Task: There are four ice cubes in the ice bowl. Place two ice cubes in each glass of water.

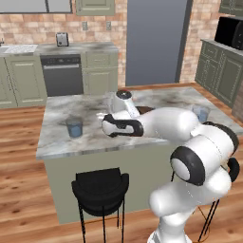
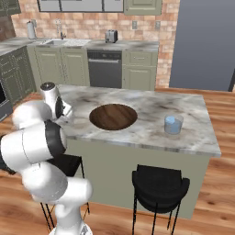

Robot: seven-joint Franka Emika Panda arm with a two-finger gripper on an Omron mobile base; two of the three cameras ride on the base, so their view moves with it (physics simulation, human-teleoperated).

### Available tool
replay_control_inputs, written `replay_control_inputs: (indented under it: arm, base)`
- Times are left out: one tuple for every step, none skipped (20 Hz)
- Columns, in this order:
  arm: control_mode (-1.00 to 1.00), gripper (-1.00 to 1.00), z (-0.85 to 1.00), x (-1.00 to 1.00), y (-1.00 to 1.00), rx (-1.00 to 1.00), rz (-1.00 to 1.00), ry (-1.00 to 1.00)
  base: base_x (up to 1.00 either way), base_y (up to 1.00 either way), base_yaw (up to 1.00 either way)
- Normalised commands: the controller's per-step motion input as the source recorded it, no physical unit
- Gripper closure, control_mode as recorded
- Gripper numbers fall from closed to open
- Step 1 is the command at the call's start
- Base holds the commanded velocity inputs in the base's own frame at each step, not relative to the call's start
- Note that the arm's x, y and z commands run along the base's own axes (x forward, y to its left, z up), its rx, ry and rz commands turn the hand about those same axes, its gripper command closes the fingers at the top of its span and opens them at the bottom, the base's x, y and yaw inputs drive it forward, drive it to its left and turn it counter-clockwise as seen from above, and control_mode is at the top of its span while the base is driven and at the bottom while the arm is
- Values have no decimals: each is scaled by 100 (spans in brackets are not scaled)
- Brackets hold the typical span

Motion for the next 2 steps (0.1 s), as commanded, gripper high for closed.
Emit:
replay_control_inputs:
  arm:
    - [-100, -100, 0, -100, -38, 5, -15, -18]
    - [-100, -100, 0, -100, -27, 3, -14, -12]
  base:
    - [0, 0, 0]
    - [0, 0, 0]
